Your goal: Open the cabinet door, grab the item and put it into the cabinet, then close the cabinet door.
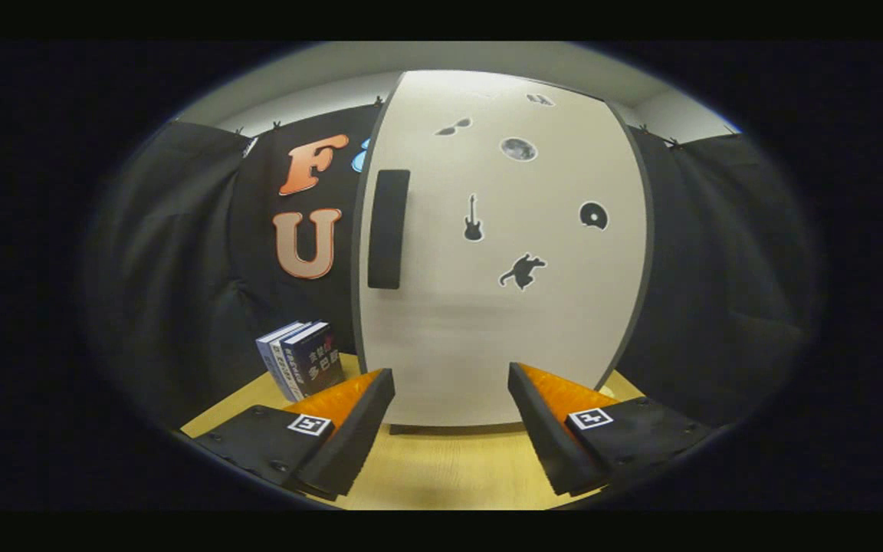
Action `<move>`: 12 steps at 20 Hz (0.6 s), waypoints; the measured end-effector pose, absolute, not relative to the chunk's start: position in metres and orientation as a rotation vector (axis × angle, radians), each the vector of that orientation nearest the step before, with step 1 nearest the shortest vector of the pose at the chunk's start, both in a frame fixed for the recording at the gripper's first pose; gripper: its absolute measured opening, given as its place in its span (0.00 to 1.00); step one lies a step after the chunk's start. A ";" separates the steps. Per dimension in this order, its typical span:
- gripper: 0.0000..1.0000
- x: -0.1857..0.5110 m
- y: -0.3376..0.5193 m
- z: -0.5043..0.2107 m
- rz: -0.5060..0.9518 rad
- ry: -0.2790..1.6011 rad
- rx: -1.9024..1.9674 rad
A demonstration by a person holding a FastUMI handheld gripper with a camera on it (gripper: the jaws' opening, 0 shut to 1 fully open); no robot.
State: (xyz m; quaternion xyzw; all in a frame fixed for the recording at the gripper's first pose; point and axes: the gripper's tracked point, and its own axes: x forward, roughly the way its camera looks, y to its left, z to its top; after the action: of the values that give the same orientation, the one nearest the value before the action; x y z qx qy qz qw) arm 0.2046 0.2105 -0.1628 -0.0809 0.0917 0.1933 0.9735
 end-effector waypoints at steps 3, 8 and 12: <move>0.96 0.193 0.175 -0.144 0.341 0.173 -0.132; 0.98 0.183 0.119 -0.133 0.236 0.166 -0.131; 0.98 0.179 0.103 -0.126 0.194 0.147 -0.123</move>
State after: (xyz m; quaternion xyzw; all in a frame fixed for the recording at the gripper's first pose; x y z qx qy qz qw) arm 0.1789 0.1033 -0.1259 -0.0615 0.0734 0.0968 0.9907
